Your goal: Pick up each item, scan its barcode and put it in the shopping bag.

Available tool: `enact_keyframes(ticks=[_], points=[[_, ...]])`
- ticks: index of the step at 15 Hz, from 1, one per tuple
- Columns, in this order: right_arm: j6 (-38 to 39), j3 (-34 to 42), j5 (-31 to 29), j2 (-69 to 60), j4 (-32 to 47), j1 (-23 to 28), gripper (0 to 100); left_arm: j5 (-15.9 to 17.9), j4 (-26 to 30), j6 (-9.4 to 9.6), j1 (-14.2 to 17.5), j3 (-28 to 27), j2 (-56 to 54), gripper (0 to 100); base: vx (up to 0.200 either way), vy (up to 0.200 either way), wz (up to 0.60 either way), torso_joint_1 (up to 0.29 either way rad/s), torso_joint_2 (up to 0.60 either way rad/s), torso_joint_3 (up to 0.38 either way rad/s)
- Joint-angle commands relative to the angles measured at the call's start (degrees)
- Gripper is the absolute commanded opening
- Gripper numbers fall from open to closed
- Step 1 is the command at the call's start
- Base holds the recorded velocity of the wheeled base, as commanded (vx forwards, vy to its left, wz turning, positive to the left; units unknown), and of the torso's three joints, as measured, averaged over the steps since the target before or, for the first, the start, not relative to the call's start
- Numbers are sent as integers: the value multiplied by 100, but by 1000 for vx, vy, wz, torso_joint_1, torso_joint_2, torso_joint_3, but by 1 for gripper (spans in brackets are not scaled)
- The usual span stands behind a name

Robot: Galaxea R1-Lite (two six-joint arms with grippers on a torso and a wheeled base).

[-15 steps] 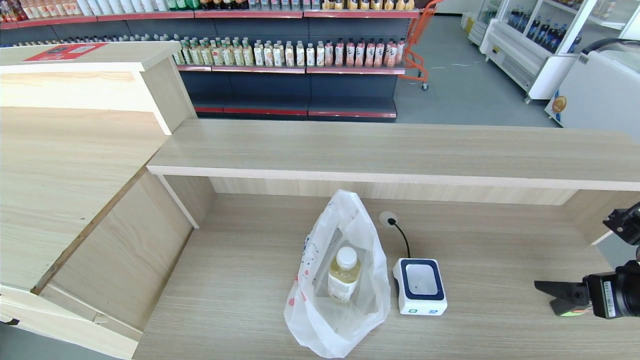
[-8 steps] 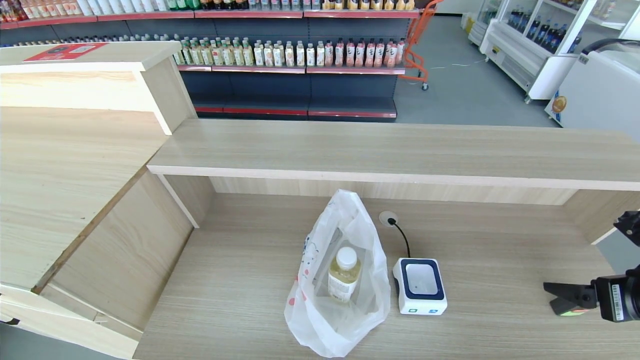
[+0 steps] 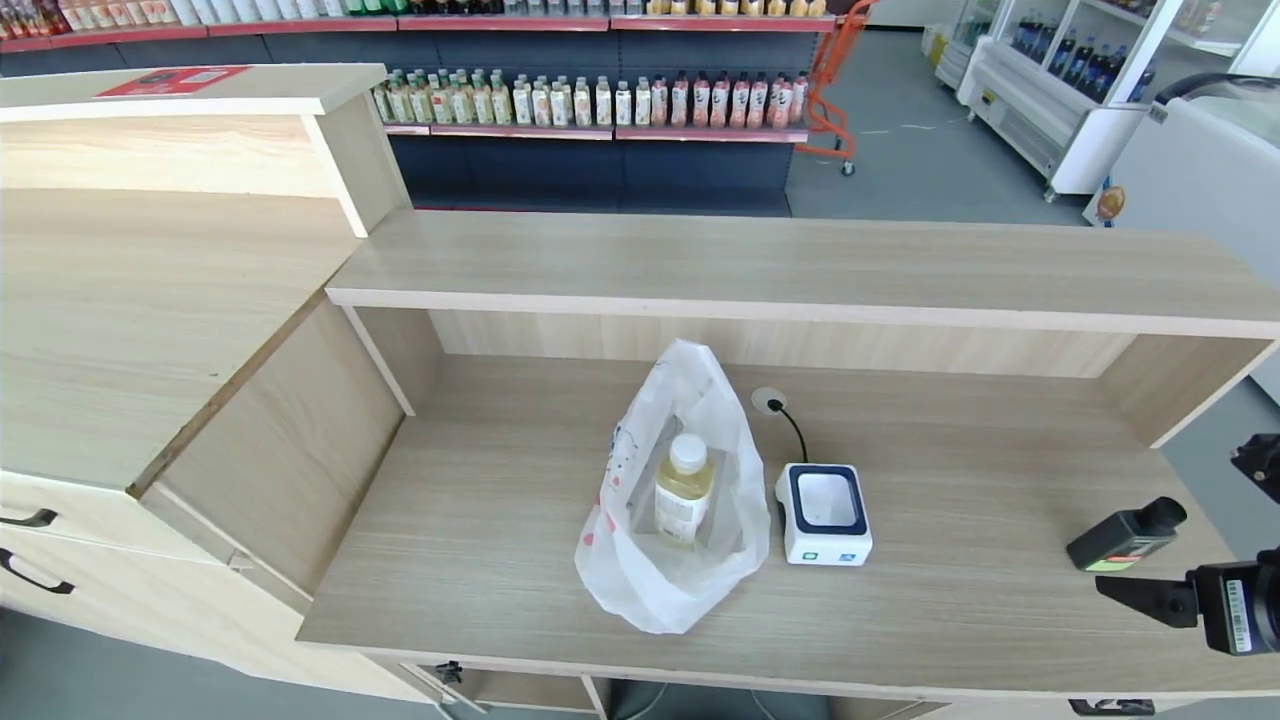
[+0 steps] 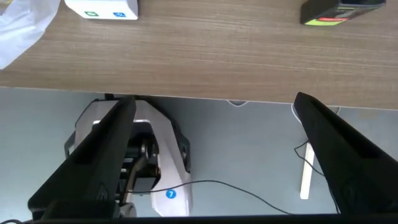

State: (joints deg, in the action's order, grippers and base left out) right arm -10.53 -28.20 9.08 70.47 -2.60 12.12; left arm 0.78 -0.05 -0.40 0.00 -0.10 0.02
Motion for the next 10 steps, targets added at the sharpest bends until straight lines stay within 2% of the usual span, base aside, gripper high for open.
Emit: enact_keyframes(ticks=[1, 3, 6, 10], points=[[-1, 51, -3, -42, -4, 10, 100, 1, -4, 5, 0, 1, -2, 100, 0, -200, 0, 2, 2, 7], [7, 95, -64, -69, -4, 107, 100, 1, -4, 23, 0, 1, -2, 100, 0, -200, 0, -7, -17, 9], [-1, 7, -583, 177, -57, 256, 100, 1, -4, 23, 0, 1, -2, 100, 0, -200, 0, 15, 1, -4], [-124, -98, -882, 371, -57, 335, 100, 1, -4, 23, 0, 1, -2, 100, 0, -200, 0, 7, 2, 2]])
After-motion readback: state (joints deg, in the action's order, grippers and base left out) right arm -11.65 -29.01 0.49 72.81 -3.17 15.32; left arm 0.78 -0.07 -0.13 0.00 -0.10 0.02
